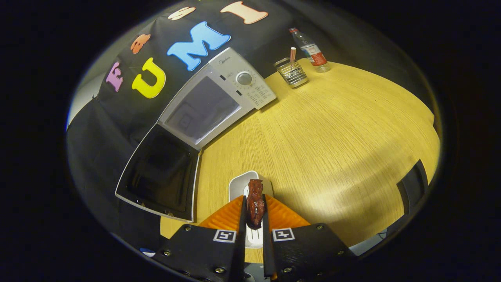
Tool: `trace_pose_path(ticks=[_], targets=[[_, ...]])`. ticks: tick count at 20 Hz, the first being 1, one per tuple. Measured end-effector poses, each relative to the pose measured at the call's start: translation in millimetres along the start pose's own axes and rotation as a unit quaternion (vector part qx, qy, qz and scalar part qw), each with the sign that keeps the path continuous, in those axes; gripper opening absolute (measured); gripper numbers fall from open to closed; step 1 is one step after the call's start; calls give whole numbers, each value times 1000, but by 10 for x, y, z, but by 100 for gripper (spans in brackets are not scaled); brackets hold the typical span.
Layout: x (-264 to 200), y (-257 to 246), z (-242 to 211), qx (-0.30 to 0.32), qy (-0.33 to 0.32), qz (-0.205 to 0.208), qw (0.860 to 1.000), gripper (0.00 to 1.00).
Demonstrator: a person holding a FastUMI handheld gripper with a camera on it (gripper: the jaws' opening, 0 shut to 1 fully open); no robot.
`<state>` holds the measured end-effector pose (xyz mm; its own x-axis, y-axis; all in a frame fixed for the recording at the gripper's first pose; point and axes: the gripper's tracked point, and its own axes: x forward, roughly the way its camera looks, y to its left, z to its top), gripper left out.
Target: Open the microwave, put the food inside, and close the microwave door.
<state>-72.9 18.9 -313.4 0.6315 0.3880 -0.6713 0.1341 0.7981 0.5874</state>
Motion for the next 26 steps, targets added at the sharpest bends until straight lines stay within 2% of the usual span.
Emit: trace_pose_path(ticks=[1, 2, 7, 14, 19, 26], targets=[[-88, -12, 55, -3, -8, -8, 1000, 8], [-30, -42, 74, -7, -13, -12, 1000, 7], [-199, 225, 178, 1, -24, 10, 1000, 8], [-238, 897, 707, -17, -73, 57, 996, 7], [-82, 1277, 1011, -42, -96, 74, 992, 7], [377, 1552, 1277, -74, -105, 76, 989, 7]])
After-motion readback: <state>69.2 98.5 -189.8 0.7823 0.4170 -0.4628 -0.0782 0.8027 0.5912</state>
